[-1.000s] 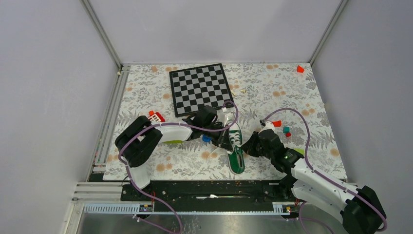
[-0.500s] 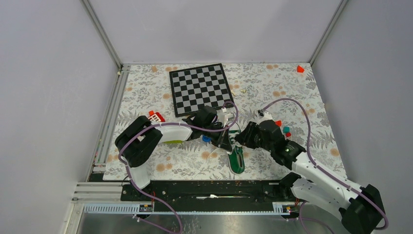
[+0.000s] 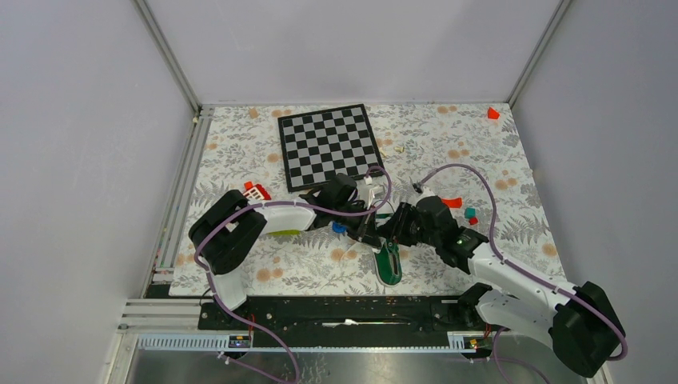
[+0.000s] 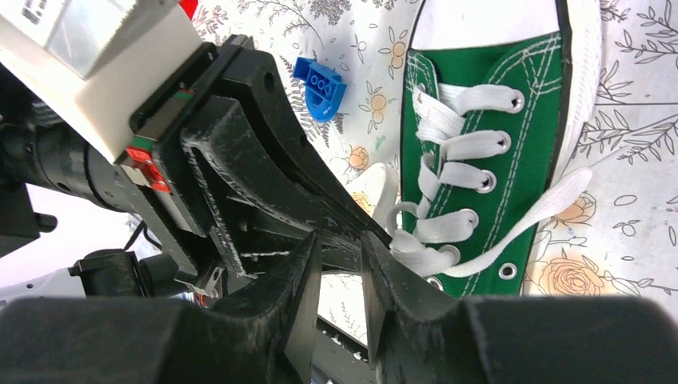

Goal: Tie the shoes
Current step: Cross the shoelace with the shoelace.

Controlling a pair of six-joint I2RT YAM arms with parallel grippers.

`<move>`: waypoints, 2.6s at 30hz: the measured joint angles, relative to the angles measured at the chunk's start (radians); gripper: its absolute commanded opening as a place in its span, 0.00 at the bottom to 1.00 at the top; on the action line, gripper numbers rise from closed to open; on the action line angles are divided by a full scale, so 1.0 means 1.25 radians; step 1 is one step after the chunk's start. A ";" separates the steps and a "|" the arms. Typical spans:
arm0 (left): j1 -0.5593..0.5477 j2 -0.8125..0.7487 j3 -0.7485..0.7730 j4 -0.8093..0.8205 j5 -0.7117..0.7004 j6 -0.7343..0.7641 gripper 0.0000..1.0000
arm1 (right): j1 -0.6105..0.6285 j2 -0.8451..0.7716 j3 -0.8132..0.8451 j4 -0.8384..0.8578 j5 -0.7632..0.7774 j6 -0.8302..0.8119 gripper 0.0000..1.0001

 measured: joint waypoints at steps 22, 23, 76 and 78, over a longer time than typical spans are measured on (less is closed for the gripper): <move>0.000 0.000 0.016 -0.014 -0.001 0.001 0.00 | 0.000 -0.023 -0.046 -0.025 0.009 0.012 0.35; 0.000 0.000 0.016 -0.017 -0.003 0.001 0.00 | 0.000 -0.017 -0.046 -0.021 0.009 0.014 0.35; -0.035 -0.031 -0.035 0.079 -0.018 0.018 0.00 | -0.016 -0.008 -0.001 -0.023 0.091 0.114 0.00; -0.035 -0.031 -0.035 0.079 -0.019 0.019 0.00 | -0.016 -0.008 0.008 -0.023 0.091 0.107 0.00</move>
